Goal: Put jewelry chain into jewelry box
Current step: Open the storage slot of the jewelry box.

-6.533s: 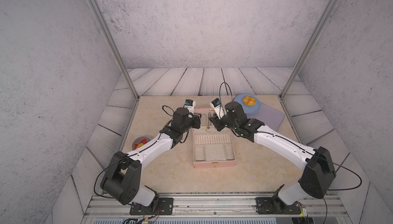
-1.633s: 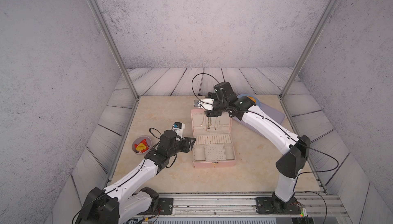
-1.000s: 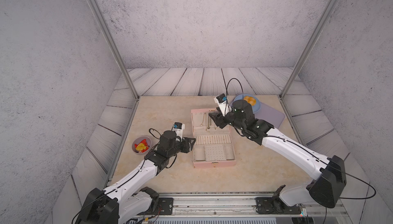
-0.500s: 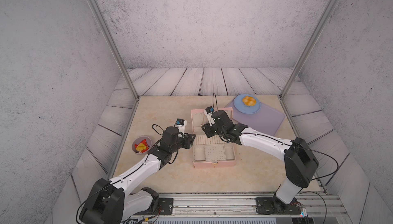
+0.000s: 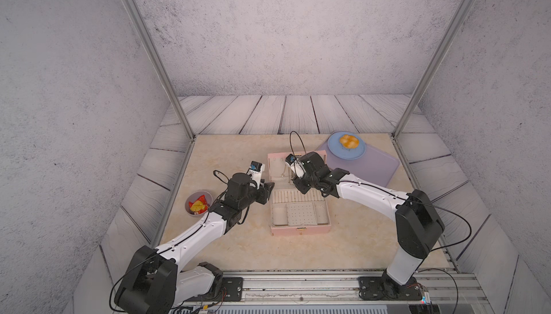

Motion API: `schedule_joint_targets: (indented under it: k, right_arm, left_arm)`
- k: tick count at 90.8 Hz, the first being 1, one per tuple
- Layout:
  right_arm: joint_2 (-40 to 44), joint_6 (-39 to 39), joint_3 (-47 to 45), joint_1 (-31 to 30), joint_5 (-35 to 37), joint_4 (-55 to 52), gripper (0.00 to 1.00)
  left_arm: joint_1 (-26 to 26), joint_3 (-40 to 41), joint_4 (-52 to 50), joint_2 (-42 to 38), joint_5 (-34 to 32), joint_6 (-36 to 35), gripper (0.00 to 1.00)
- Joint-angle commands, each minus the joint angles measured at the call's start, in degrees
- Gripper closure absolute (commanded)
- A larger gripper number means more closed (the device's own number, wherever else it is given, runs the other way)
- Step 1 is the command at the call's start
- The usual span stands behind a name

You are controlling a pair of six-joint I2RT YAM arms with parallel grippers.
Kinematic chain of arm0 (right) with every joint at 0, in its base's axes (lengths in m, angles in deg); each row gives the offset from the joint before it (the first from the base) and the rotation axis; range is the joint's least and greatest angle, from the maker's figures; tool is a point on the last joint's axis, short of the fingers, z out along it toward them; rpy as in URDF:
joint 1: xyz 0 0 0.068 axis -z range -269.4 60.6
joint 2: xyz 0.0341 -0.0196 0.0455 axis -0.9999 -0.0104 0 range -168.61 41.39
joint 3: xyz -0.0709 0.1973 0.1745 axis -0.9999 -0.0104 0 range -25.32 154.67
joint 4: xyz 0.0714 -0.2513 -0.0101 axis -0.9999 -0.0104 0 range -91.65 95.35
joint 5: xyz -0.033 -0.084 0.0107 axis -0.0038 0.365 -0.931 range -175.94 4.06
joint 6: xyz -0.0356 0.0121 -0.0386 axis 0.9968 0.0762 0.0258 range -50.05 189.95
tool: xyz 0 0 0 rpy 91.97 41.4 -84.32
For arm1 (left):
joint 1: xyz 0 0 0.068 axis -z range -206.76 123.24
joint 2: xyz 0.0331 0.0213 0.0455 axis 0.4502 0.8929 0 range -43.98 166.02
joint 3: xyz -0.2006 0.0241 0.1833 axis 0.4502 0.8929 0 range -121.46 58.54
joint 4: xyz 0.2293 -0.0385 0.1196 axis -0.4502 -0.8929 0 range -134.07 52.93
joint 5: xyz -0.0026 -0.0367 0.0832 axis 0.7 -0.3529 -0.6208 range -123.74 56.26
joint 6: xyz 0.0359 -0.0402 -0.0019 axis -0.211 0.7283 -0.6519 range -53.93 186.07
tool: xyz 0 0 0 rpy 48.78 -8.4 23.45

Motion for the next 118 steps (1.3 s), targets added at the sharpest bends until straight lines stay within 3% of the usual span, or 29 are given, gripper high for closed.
schedule_joint_targets:
  k: [1, 24, 85, 96, 107, 118]
  right_arm:
    - [-0.15, 9.79, 1.16, 0.40, 0.49, -0.82, 0.57]
    - [-1.66, 16.64, 1.59, 0.97, 0.11, 0.59, 0.54]
    - [-3.59, 21.02, 0.15, 1.94, 1.99, -0.35, 0.67]
    - [-3.59, 21.35, -0.10, 1.90, 2.33, 0.86, 0.75]
    - [-3.06, 21.67, -0.54, 1.92, 1.95, 1.30, 0.94]
    - [-2.19, 21.76, -1.10, 1.85, 0.92, 0.51, 1.00]
  left_arm:
    - [-0.39, -1.01, 0.95, 0.09, 0.02, -1.27, 0.49]
    - [-0.43, -0.85, 1.07, -0.12, 0.35, -1.17, 0.49]
    - [-0.40, -0.39, 0.87, -1.14, -0.06, -0.76, 0.48]
    - [-0.41, -0.38, 0.98, -1.23, -0.14, -0.53, 0.48]
    - [-0.41, -0.61, 0.62, -1.47, 0.23, 0.10, 0.48]
    - [-0.39, -1.00, -0.30, -2.05, 0.55, 1.68, 0.48]
